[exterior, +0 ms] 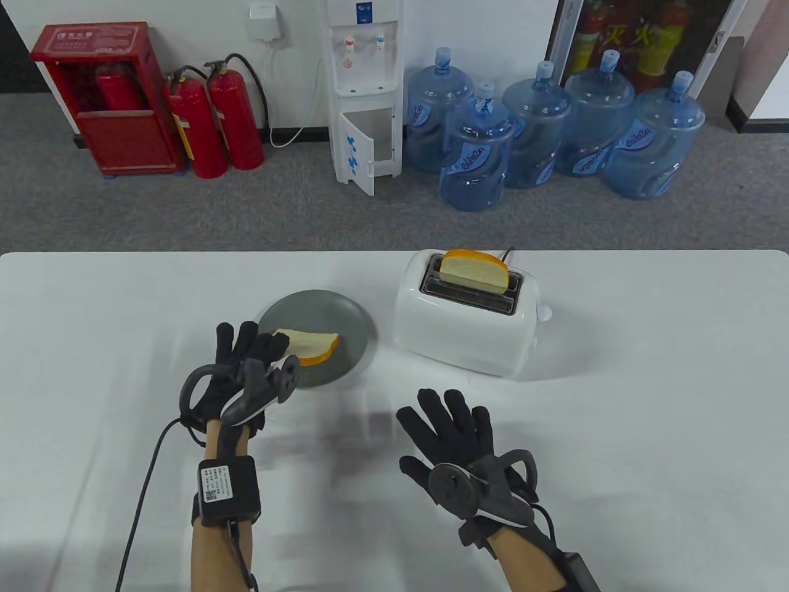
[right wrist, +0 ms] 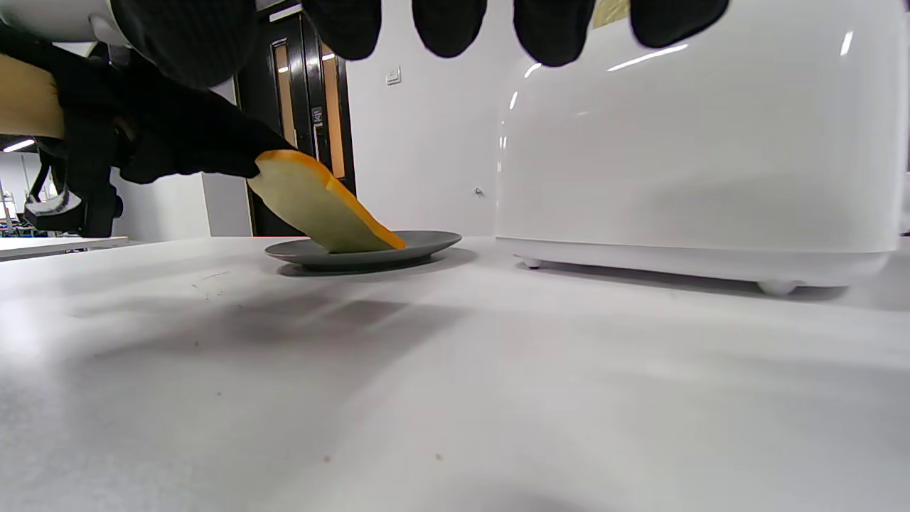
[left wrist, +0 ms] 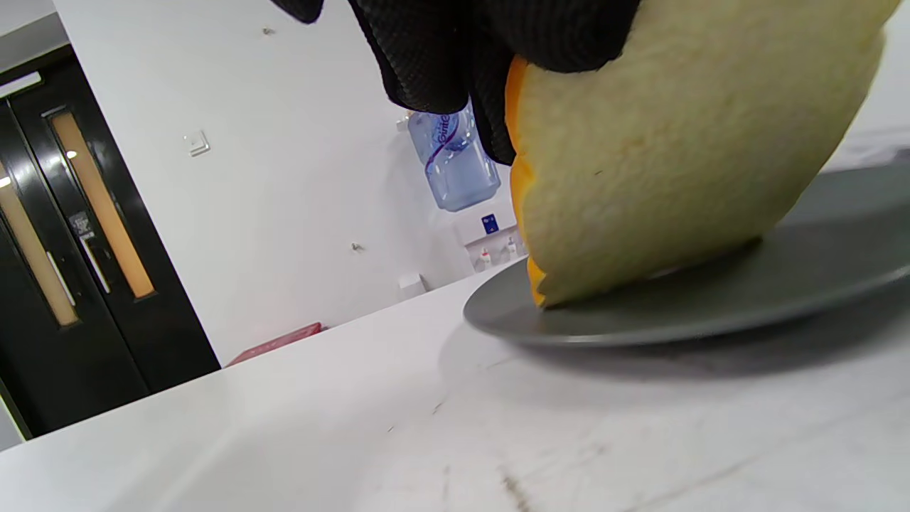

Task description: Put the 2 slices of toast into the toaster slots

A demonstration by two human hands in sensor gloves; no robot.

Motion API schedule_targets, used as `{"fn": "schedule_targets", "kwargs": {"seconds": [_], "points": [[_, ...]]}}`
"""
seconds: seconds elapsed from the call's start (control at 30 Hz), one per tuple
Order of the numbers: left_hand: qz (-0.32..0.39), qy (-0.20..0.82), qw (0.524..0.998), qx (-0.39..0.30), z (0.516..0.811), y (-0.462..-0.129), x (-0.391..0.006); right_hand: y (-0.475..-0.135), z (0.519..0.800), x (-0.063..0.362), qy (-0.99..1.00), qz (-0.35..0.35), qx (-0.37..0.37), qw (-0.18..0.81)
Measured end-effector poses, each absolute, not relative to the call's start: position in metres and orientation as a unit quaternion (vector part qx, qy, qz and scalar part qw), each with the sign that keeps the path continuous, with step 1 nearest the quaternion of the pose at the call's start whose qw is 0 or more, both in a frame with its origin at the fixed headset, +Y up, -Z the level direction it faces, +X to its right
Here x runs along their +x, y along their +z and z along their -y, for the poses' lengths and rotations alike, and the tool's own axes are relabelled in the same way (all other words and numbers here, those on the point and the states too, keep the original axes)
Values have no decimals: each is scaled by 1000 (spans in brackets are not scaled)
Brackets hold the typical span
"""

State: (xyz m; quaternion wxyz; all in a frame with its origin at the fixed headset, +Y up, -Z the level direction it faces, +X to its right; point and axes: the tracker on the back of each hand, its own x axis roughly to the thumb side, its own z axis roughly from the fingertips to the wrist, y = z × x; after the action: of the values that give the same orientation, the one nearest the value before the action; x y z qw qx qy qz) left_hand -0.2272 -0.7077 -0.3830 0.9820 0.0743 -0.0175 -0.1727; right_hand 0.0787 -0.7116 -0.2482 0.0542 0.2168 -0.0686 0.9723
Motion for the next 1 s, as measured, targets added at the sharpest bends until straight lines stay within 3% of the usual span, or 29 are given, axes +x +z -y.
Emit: {"fn": "schedule_targets", "kwargs": {"seconds": [0.43,1.0], "points": [[49,-161,976,140,685,-358,-211,-245,708,81,970,91,220,51],[73,-91,973,201,668,-295,-211,-239,704,85,964,107,229,79]]}}
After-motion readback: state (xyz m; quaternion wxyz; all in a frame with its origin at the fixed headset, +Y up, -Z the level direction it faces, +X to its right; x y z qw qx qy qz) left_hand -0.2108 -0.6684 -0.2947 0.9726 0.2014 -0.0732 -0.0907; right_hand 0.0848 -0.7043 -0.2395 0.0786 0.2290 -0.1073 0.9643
